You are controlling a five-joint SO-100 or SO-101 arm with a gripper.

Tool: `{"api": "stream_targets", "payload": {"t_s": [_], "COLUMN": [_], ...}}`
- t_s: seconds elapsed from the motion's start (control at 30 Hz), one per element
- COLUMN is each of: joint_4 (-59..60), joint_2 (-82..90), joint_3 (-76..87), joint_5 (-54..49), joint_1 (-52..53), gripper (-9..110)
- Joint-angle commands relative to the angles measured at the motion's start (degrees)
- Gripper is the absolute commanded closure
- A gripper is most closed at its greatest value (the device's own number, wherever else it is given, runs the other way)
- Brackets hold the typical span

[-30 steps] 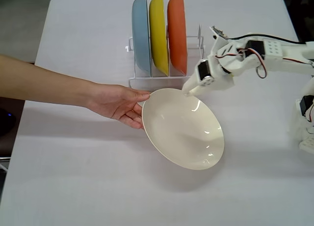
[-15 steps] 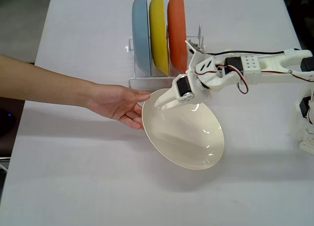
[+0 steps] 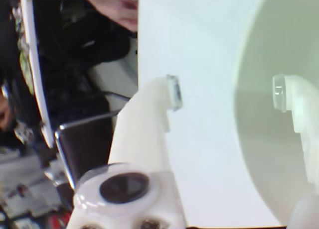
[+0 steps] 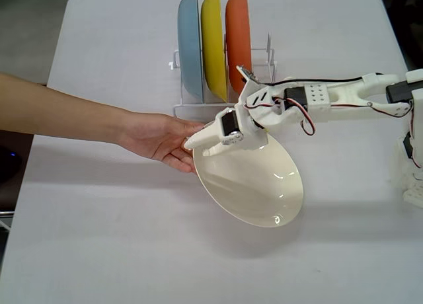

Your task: Can you put the plate away?

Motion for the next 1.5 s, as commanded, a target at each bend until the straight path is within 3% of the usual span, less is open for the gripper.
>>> {"api": "stream_targets", "payload": {"t_s": [0.0, 0.63, 0.93, 1.17, 1.47], "joint_4": [0.09, 2.02, 3.43, 8.17, 19.86], "joint_2": [0.79, -5.89, -5.80, 0.00, 16.70], "joint_3": [-4.57, -8.17, -7.56, -8.70, -10.99], "joint_5": [1.85, 11.60, 19.78, 18.11, 11.78], "joint_1": [-1.32, -2.29, -3.69, -2.99, -1.23], "gripper": [75, 71, 86, 102, 102]}}
